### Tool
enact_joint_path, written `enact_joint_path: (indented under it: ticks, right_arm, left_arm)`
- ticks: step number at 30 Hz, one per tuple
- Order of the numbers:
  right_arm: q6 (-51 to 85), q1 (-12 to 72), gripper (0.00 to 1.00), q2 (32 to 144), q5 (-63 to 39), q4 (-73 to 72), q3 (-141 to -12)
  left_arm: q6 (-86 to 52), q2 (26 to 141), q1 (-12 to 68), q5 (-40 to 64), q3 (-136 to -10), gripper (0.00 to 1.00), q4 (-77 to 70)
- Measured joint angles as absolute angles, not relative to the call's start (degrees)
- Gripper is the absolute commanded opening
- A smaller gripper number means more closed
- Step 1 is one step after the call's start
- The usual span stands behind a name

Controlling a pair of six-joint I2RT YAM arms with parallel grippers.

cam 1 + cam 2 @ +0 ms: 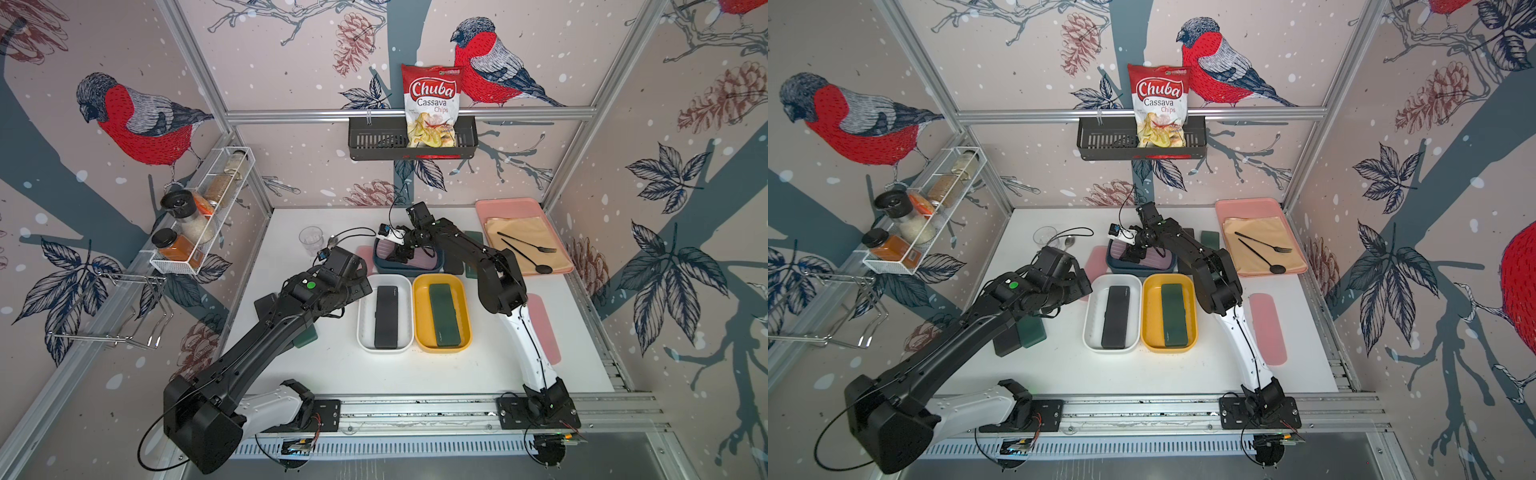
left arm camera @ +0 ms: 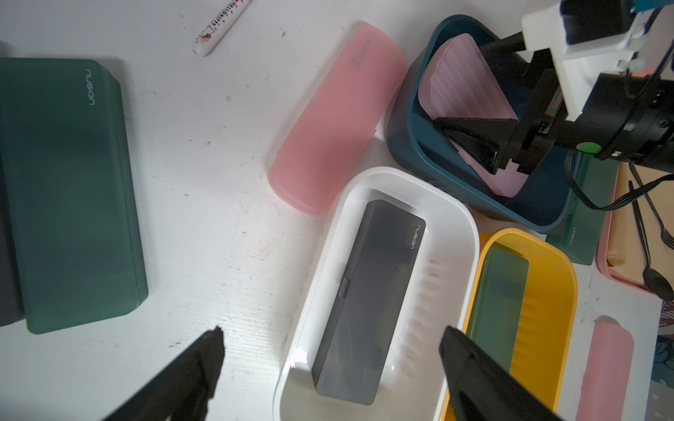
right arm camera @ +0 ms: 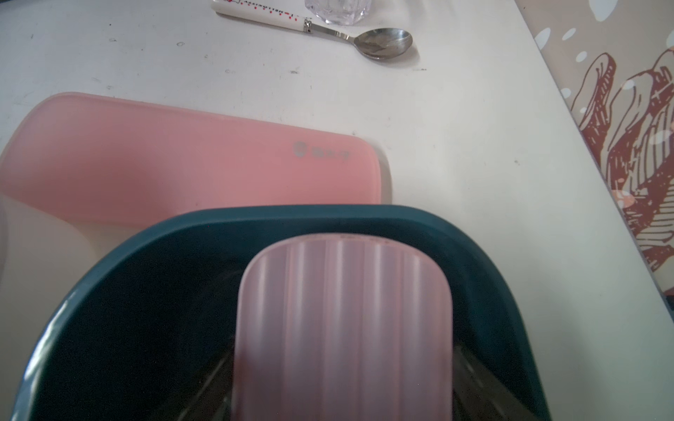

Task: Place the pencil cases by color into the storage box
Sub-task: Place the pencil case at the storage box.

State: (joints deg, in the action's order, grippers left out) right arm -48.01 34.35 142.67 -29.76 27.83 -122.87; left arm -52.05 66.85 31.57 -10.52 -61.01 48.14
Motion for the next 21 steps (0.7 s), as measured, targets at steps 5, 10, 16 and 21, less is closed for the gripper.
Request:
enact_joint_path:
  ticks: [5, 10, 16, 21]
  right_arm:
    - [-47.81, 34.44, 0.7, 142.89, -29.02, 27.05, -122.26]
    - [-47.64, 34.46, 0.72, 143.28, -28.47, 26.61, -121.58]
    - [-47.62, 34.46, 0.74, 143.87, -27.53, 26.61, -120.73]
    - [-47.59, 34.46, 0.8, 144.11, -27.38, 26.5, -120.66]
  left_arm:
    - [-52.05, 66.83, 31.44, -10.66, -61.01, 0.96, 48.75]
    - [-52.05, 66.85, 31.31, -10.68, -61.04, 0.96, 48.9]
    - [-52.03, 67.13, 31.11, -10.68, -61.21, 0.96, 49.21]
    - [-51.99, 67.44, 30.85, -10.68, -61.36, 0.96, 49.63]
